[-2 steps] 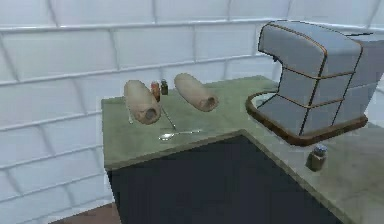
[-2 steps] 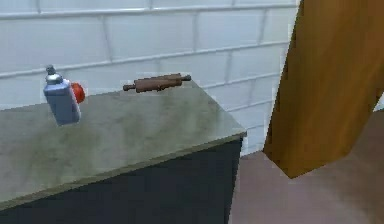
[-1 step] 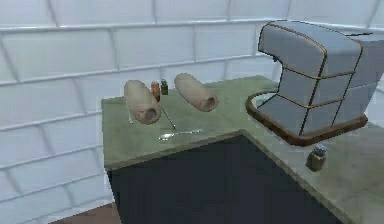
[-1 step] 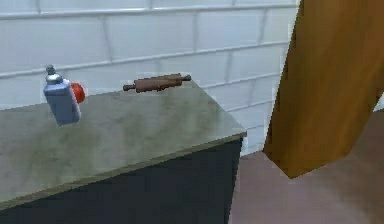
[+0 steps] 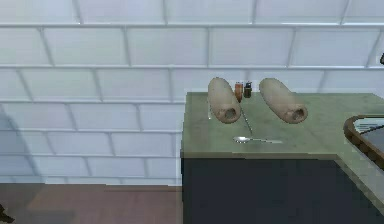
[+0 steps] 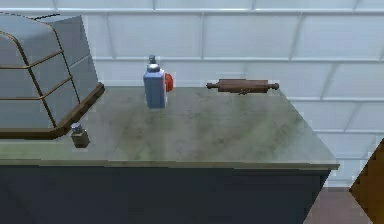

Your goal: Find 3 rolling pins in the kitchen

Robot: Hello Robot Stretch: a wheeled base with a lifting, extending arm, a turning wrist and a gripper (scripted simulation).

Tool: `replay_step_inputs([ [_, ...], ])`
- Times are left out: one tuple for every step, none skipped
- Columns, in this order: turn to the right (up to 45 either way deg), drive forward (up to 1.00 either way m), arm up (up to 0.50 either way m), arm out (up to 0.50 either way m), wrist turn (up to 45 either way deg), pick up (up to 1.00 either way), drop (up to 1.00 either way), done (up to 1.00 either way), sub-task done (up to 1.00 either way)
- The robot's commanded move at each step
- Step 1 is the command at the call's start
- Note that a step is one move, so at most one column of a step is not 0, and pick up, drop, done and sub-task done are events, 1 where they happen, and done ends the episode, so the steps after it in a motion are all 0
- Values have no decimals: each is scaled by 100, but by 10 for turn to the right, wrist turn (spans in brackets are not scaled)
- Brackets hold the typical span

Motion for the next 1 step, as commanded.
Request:
replay_step_inputs([
  [0,10,0,0,0,0,0,0,0],
])
